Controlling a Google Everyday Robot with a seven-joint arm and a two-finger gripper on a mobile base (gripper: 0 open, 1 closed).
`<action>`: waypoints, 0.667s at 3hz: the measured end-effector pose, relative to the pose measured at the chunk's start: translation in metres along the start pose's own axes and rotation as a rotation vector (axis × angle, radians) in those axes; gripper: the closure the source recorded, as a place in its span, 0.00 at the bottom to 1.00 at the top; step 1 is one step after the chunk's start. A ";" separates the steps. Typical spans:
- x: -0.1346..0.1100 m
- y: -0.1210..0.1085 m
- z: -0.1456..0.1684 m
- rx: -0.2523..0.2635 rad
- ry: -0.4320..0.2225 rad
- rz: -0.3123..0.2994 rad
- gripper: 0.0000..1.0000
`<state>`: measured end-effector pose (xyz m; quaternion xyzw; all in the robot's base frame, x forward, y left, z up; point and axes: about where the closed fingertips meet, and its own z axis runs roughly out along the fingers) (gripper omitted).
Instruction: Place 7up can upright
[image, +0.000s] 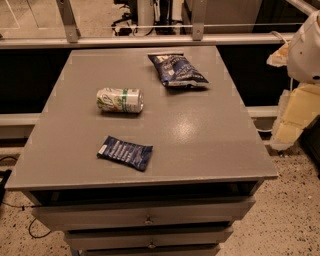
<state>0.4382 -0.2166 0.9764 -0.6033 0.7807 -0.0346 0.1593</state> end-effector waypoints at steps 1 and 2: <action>-0.005 -0.001 0.001 0.000 -0.007 -0.003 0.00; -0.045 -0.007 0.016 -0.020 -0.055 -0.036 0.00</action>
Offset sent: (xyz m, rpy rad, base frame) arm 0.0405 0.0841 -0.0129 0.0874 0.0209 0.1015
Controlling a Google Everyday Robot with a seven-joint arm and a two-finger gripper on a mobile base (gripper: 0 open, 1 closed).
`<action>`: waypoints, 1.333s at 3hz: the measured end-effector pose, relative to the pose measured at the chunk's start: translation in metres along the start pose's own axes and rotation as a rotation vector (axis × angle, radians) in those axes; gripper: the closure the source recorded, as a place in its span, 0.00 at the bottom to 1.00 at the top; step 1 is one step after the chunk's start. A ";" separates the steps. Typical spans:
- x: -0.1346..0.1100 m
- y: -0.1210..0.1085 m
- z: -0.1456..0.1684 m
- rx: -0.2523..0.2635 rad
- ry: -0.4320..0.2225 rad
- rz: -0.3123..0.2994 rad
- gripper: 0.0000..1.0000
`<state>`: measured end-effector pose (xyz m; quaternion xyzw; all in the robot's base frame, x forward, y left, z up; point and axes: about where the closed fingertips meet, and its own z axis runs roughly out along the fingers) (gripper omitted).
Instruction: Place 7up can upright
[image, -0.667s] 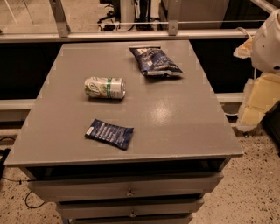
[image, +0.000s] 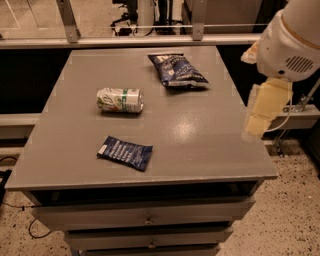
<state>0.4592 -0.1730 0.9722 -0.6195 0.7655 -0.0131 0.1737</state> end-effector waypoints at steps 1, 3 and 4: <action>-0.050 -0.010 0.030 -0.033 -0.037 -0.028 0.00; -0.161 -0.051 0.086 -0.072 -0.139 -0.046 0.00; -0.198 -0.062 0.099 -0.080 -0.169 -0.056 0.00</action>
Offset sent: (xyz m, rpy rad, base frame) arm 0.1014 0.1668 -0.0407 0.1295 0.0601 0.0959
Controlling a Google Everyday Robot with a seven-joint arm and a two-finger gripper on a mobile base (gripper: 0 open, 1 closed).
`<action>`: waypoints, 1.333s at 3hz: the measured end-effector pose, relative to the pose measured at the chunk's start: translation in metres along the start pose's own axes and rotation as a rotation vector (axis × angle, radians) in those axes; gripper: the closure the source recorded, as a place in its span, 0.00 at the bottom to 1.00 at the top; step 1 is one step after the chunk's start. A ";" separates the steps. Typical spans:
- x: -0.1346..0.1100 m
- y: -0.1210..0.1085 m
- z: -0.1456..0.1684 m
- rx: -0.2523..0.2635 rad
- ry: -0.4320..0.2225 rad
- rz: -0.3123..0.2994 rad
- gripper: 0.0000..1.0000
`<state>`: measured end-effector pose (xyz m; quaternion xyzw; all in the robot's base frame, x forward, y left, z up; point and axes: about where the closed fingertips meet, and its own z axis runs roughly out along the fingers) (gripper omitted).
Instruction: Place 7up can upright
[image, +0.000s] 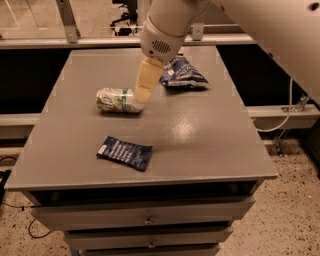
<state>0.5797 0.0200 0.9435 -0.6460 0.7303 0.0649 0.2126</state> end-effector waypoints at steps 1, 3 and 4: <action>-0.019 -0.013 0.025 -0.015 0.010 0.035 0.00; -0.036 -0.021 0.077 -0.025 0.062 0.141 0.00; -0.041 -0.021 0.101 -0.025 0.095 0.190 0.00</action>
Offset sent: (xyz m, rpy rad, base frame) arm 0.0467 0.0682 -0.0559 -0.0274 0.0986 -0.1546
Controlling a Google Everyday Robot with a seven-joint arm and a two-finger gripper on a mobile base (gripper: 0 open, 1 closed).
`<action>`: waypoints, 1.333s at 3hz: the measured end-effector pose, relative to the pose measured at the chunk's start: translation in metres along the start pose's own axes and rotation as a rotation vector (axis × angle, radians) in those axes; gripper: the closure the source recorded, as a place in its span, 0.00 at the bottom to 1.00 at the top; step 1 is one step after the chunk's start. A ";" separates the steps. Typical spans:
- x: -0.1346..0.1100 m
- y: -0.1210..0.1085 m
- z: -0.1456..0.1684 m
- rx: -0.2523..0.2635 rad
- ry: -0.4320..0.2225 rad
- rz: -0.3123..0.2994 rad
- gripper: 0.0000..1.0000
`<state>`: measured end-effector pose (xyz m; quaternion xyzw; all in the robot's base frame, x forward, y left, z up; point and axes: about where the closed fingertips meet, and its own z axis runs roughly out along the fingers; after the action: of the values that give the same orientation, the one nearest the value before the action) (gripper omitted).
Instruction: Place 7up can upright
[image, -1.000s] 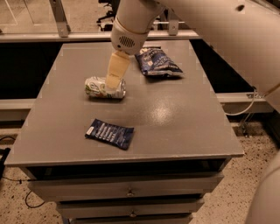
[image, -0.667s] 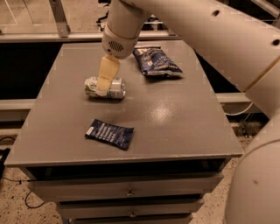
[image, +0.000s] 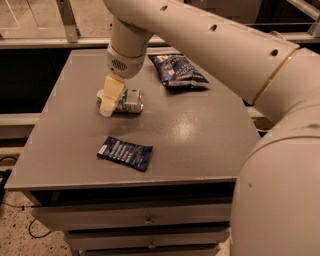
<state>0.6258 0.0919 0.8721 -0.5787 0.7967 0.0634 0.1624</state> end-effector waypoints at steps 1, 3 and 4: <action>-0.003 0.003 0.011 -0.002 0.018 0.014 0.00; -0.013 0.013 0.025 -0.003 0.035 -0.062 0.47; -0.013 0.013 0.023 0.001 0.033 -0.092 0.72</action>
Offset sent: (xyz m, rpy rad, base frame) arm -0.0072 0.0283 -0.0192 -0.0368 0.0003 0.0531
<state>0.6210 0.1147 0.8536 -0.6156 0.7719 0.0460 0.1520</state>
